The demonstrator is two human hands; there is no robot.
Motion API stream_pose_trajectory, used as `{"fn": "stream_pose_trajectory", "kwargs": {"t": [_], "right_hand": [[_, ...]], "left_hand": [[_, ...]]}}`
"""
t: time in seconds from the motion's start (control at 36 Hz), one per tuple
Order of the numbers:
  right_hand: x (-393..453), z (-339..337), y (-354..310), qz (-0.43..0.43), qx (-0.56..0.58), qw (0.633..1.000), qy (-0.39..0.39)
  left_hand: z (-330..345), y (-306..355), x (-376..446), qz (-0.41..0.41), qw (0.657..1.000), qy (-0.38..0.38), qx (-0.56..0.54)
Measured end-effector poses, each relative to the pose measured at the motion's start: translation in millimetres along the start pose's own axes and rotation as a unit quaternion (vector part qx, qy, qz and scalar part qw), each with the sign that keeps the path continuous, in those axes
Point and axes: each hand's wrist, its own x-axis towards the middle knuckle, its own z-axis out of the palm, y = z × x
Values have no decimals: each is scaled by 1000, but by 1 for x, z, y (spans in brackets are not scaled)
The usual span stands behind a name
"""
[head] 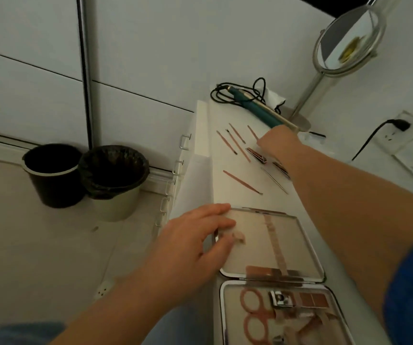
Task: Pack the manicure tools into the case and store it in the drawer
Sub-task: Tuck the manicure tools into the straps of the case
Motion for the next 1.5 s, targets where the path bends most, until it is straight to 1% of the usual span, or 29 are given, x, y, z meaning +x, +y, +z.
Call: {"fn": "stream_pose_trajectory", "kwargs": {"t": [0.08,0.19,0.42,0.58,0.72,0.81,0.94,1.0,1.06,1.11,1.19,1.25,1.33,1.39,1.44,1.5], "right_hand": [[6,6,-6,17,-46,999,-4],[21,10,-7,24,-30,999,5],[28,5,-7,21,-76,997,-6],[27,10,-6,24,-45,999,5],[15,1,-9,27,36,998,36],[-5,-12,-13,29,106,993,43],[-68,-28,-11,8,238,971,-8],[-102,-29,-1,-4,277,961,-28],[-139,-30,15,-36,300,953,-35],[-175,-31,31,-70,314,946,-44],[-214,-31,55,-80,303,948,-49],[-232,-31,71,-71,303,949,-38],[-248,-30,90,-53,311,949,-12],[-254,-30,100,-41,318,947,-3],[-257,-31,108,-34,318,947,-6],[-259,-31,114,-33,315,948,-24]], "left_hand": [[-1,-1,0,4,1000,-7,-7],[0,-2,-3,2,1000,-2,-15],[4,-2,-5,-10,999,-12,-44],[1,0,-6,-13,999,-18,-37],[-1,3,-5,-25,999,-29,-30],[-3,5,-4,-38,997,-49,-34],[-3,5,-2,-41,997,-67,-17],[-1,6,-3,-44,997,-61,-26],[0,8,-4,-47,996,-60,-37],[-2,11,-6,-50,995,-77,-35],[-5,15,-9,-63,993,-95,-12],[-5,21,-14,-74,994,-80,16],[0,30,-23,-92,995,-17,21],[2,35,-25,-119,993,17,19],[4,38,-25,-139,990,21,3],[4,42,-25,-141,989,28,-20]]}}
